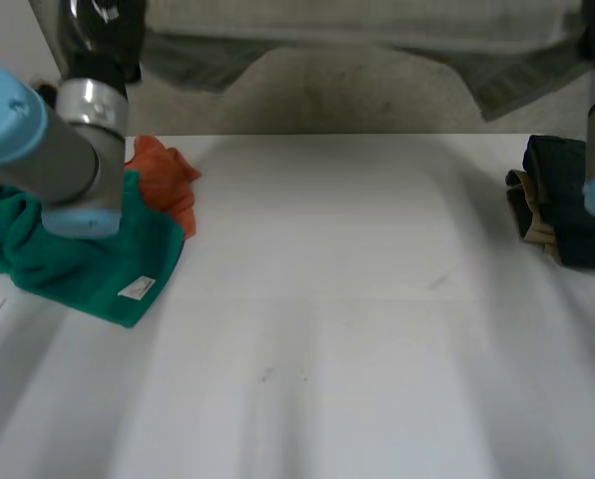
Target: Fold the laundry.
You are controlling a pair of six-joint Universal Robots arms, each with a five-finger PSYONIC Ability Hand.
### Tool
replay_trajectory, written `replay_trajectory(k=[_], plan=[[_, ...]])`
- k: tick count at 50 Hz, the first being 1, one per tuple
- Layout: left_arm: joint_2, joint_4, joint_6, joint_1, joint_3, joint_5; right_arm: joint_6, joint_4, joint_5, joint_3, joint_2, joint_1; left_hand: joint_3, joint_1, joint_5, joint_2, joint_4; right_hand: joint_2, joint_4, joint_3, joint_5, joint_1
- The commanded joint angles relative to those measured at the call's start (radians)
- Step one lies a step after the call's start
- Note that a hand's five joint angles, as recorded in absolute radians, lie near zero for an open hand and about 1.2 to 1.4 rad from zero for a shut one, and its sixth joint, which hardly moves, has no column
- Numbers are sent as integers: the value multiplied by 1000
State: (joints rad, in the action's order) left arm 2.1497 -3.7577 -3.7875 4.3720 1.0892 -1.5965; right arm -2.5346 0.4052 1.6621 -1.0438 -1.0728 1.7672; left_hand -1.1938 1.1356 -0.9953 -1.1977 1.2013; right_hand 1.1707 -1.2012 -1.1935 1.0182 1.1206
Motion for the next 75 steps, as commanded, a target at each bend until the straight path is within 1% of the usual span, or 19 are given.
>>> replay_trajectory(k=[1,10,14,21,22,25,26,32,37,44,49,59,60,61,63,64,65,70,75], plan=[[15,9,14,-19,181,9,7,-66,-56,-96,96,23,-202,261,-226,-199,195,226,-195,-203,204,276],[3,59,2,-35,463,6,45,-287,-54,-191,129,14,-202,261,-226,-199,195,226,-195,-203,204,276],[-137,160,-40,-29,612,6,120,-387,-56,-298,57,11,-202,261,-226,-199,195,226,-195,-203,204,276],[-431,586,-184,-32,802,-2,422,-620,-51,-579,-205,-67,-202,261,-226,-199,195,226,-195,-203,204,276],[-489,733,-214,-29,830,1,488,-675,-53,-628,-254,-81,-202,261,-226,-199,195,226,-195,-203,204,276],[-546,936,-241,-26,839,10,589,-761,-64,-695,-331,-113,-202,261,-226,-199,195,226,-195,-203,204,276],[-550,956,-241,-26,835,10,597,-764,-65,-702,-340,-117,-202,261,-226,-199,195,226,-195,-203,204,276],[-522,882,-238,-22,784,12,539,-708,-76,-694,-342,-120,-202,261,-226,-199,195,226,-195,-203,204,276],[-351,715,-225,-37,668,1,419,-570,-70,-621,-202,-111,-202,261,-226,-199,195,226,-195,-203,204,276],[-142,583,-149,-48,474,-5,349,-438,-56,-520,-66,-88,-202,261,-226,-199,195,226,-195,-203,204,276],[-9,543,-123,-68,319,-28,346,-361,-21,-421,33,-54,-202,261,-226,-199,195,226,-195,-203,204,276],[196,515,-120,-100,86,-71,341,-342,51,-216,192,-12,-202,261,-226,-199,195,200,-170,-178,178,251],[205,494,-121,-107,74,-71,338,-342,56,-205,195,-9,242,-184,218,246,-249,-24,54,46,-46,27],[206,481,-123,-111,71,-72,333,-342,61,-197,197,-6,511,-453,487,515,-518,-267,298,290,-289,-217],[206,446,-126,-117,69,-74,307,-336,74,-182,194,-3,870,-812,846,874,-878,-786,816,809,-808,-736],[203,408,-123,-118,71,-77,295,-335,77,-177,191,-5,1019,-961,995,1023,-1027,-926,956,949,-948,-876],[202,389,-120,-120,74,-80,283,-333,79,-176,188,-5,1019,-961,995,1023,-1027,-996,1027,1019,-1018,-946],[167,329,-123,-138,115,-89,234,-339,79,-189,137,-5,1019,-961,995,1023,-1027,-996,1027,1019,-1018,-946],[23,328,-115,-141,220,-88,175,-344,65,-277,30,-11,1019,-961,995,1023,-1027,-996,1027,1019,-1018,-946]])
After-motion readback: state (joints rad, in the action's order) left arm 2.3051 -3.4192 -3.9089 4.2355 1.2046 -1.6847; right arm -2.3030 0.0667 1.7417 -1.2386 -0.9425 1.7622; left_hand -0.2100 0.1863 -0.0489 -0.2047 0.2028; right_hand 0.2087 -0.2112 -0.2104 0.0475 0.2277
